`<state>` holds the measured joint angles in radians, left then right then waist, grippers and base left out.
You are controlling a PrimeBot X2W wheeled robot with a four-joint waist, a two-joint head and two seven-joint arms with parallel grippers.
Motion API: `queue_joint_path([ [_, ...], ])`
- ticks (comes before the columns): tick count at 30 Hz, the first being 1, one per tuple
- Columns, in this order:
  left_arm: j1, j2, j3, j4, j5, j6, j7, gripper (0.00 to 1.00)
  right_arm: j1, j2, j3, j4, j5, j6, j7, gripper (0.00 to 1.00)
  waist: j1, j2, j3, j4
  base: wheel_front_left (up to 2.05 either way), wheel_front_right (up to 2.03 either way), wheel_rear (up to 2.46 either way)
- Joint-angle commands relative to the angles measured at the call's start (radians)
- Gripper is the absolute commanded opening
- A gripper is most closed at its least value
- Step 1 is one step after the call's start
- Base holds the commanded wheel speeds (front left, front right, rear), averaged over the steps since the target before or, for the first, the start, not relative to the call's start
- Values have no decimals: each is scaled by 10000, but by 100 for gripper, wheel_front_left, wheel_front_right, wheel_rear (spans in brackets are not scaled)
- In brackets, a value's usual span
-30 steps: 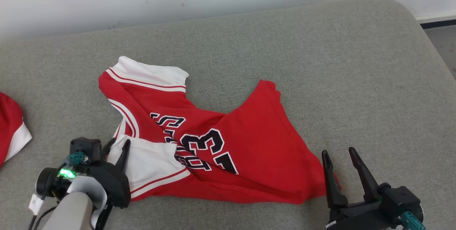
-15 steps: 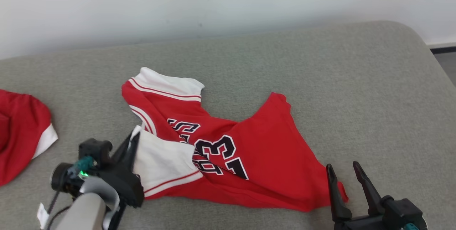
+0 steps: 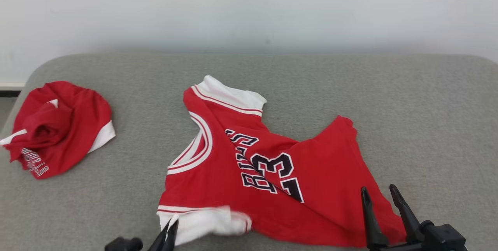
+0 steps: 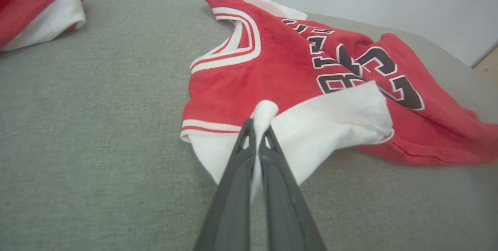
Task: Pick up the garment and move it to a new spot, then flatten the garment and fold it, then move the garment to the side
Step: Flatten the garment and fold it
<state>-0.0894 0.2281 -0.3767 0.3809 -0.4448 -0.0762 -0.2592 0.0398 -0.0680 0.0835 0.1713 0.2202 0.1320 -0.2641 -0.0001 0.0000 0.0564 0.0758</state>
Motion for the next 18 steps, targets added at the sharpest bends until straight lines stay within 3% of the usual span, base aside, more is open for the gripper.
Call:
queue_joint_path([
  [1, 171, 15, 53, -100, -152, 77, -32, 0, 45, -39, -14, 3, 30, -27, -3, 100, 1, 0, -68, 220, 0, 0, 0],
  [7, 1017, 57, 232, -581, -421, 324, 49, 0, -32, -96, 55, 78, 86, -27, -3, 100, 1, 0, -54, 347, 0, 0, 0],
  [8, 1114, 39, 257, -614, -469, 384, 64, 27, -46, -108, 73, 98, 103, -27, -3, 100, 1, 0, -68, 346, 0, 0, 0],
  [9, 1182, 51, 261, -636, -463, 423, 61, 85, -57, -116, 87, 116, 123, -27, -3, 100, 1, 0, -75, 337, 0, 0, 0],
  [10, 1222, 35, 299, -677, -486, 486, 51, 100, -67, -120, 99, 124, 134, -27, -3, 100, 1, 0, -86, 327, 0, 0, 0],
  [18, 1057, -100, 1010, -1319, -260, 706, -60, 100, 4, -136, 95, 111, 92, -28, -3, 100, 1, 0, -240, 84, 0, 0, 0],
])
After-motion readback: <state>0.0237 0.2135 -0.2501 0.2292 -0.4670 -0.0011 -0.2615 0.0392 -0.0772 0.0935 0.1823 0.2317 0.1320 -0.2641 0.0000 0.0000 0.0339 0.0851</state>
